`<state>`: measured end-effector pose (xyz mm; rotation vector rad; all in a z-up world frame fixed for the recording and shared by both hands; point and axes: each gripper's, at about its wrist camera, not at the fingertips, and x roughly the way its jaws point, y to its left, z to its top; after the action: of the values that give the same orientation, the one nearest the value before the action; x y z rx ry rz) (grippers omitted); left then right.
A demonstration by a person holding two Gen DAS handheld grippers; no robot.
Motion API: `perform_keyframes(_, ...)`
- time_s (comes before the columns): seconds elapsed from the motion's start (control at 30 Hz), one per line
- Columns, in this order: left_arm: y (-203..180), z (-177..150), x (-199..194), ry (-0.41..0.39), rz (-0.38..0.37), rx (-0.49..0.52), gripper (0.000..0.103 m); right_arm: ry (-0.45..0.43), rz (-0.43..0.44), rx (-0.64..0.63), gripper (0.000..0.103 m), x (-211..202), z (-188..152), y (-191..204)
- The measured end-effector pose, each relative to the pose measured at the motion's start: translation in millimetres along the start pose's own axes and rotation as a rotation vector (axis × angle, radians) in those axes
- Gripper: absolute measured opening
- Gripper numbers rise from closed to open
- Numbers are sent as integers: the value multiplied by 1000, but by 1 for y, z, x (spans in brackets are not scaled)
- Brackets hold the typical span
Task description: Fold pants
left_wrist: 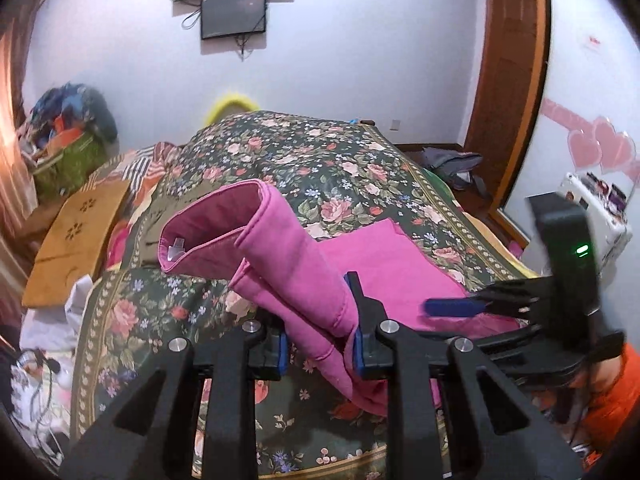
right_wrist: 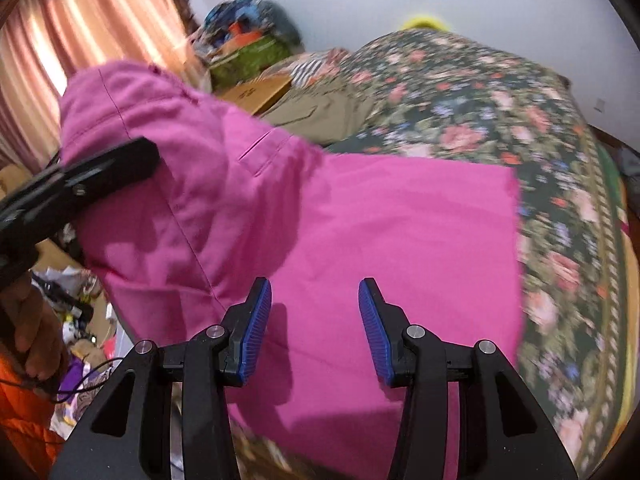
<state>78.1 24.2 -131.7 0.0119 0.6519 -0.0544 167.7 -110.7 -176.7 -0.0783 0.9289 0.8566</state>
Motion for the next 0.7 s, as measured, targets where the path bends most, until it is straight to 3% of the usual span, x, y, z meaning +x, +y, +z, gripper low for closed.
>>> perform_keyframes(0.13,-13,2,0,-6,-7,50,23,-28,-56,68,42,-25,-19,-23)
perform_keyframes(0.3,-31,5,5,-1,-35,89,23,2,-82,138,42,-22,-43,-46)
perform_keyframes(0.7,-71,10,23,36,-107,171,23,-38,-52,151,45,-30,-50,-51)
